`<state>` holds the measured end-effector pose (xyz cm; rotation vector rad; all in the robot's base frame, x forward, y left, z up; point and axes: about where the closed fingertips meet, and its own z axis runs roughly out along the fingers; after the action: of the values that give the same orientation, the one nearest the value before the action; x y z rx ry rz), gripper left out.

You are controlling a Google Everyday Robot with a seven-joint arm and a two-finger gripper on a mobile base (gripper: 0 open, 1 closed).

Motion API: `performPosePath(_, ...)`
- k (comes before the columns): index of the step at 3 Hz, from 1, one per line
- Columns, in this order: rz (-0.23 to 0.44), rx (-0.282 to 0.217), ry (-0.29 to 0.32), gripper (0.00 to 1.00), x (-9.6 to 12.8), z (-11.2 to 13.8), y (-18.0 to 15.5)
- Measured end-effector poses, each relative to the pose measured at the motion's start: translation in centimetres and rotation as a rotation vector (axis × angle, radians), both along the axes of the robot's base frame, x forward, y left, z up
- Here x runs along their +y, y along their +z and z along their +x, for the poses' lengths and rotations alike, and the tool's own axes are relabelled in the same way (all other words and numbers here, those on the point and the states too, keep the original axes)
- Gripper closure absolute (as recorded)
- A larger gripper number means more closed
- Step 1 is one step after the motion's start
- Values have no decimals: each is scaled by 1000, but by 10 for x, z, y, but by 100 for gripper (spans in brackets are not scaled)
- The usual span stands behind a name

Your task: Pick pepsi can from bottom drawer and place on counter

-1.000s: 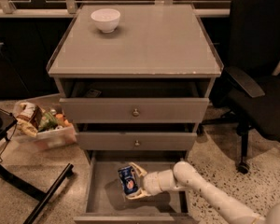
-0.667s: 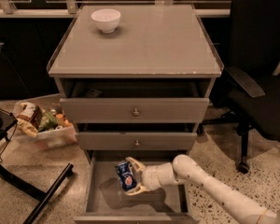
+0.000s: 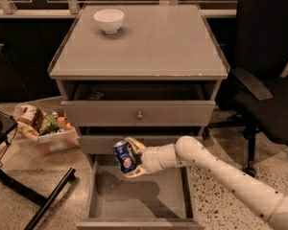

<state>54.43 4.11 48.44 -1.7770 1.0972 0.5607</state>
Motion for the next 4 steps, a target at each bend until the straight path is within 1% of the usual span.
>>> performPosePath(1, -11, -88, -51, 100, -1, 20, 45)
performPosePath(2, -37, -175, -137, 100, -7, 35, 85)
performPosePath(3, -59, -234, -215, 100, -12, 45, 117)
performPosePath(4, -59, -235, -215, 100, -12, 45, 117)
